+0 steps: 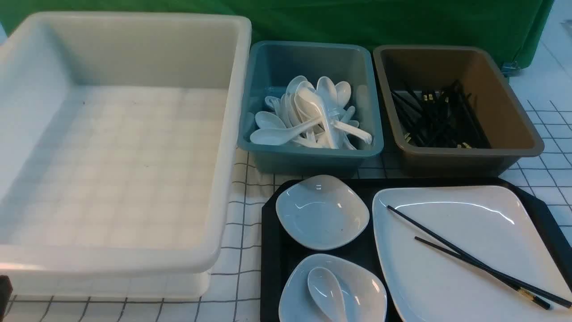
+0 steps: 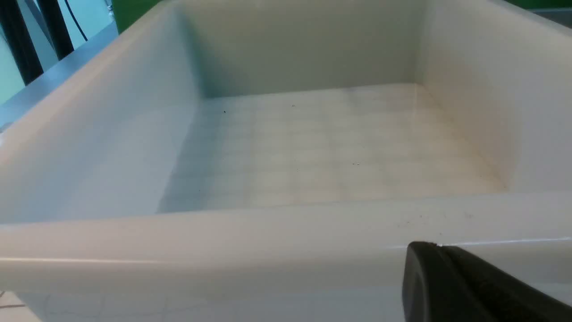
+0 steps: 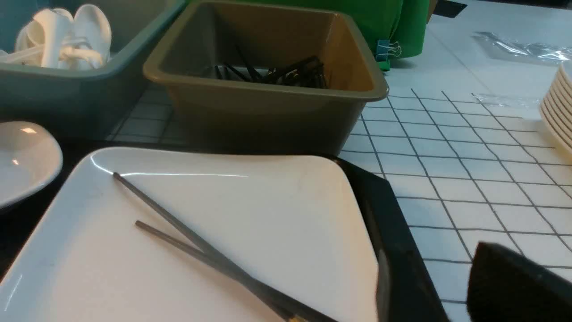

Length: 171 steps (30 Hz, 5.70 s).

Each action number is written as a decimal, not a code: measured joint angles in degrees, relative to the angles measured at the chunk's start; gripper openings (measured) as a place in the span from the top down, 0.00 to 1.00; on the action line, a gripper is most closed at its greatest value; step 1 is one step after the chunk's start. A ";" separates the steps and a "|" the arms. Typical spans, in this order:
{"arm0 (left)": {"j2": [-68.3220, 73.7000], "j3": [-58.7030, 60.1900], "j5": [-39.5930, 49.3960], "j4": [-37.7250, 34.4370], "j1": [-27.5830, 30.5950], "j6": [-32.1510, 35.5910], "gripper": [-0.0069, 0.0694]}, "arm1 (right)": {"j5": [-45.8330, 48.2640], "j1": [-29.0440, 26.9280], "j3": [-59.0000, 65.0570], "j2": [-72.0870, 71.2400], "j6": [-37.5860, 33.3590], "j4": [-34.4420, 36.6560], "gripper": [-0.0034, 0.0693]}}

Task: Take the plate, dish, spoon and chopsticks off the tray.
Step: Use the right arm to grab a pair of chopsticks from the plate, then use the right arm to put the chopsticks into the small storage box on the right

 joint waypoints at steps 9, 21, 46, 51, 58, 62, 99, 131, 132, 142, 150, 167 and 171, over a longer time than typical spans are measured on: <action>0.00 0.00 0.00 0.00 0.00 0.00 0.88 | 0.00 0.00 0.00 0.00 0.00 0.00 0.62; 0.00 0.00 -0.12 0.96 0.00 0.08 0.88 | 0.00 0.00 0.00 0.00 0.00 0.00 0.62; 0.16 -7.54 -45.52 -15.78 0.00 -25.98 0.88 | -24.65 0.00 0.30 0.00 21.41 10.28 0.62; 5.36 -24.47 -26.60 -13.73 0.00 -31.82 0.88 | -29.78 0.00 0.30 0.00 23.34 10.56 0.62; 22.10 -44.71 7.23 -10.27 0.00 -21.16 0.88 | -29.86 0.71 -3.03 0.05 28.51 6.54 0.74; 34.11 -49.87 23.01 -13.73 0.00 -13.33 0.88 | -13.85 5.26 -16.06 5.77 29.25 -1.20 0.92; 84.15 -67.45 30.76 -16.99 -49.23 8.58 0.92 | 41.47 14.09 -59.13 94.62 -10.76 3.23 0.28; 84.19 -67.56 28.66 -15.49 -49.23 8.75 0.91 | 41.49 14.09 -59.55 97.38 -15.33 7.34 0.88; 84.19 -67.56 28.50 -15.49 -49.23 8.75 0.91 | 41.54 14.09 -59.55 96.91 -15.81 7.67 0.88; 84.19 -67.69 25.76 -16.66 -49.23 8.69 0.91 | 50.88 14.09 -63.90 95.70 -22.59 15.96 0.88; 84.19 -67.96 24.11 -16.96 -49.23 8.63 0.91 | 55.36 14.09 -64.88 95.40 -29.46 24.44 0.88; 84.19 -67.96 16.98 -18.60 -41.73 4.28 0.91 | 55.83 13.21 -80.51 95.11 -33.07 31.73 0.88; 84.19 -67.96 15.30 -18.99 -41.23 4.33 0.91 | 55.94 10.74 -86.20 97.60 -32.28 31.85 0.88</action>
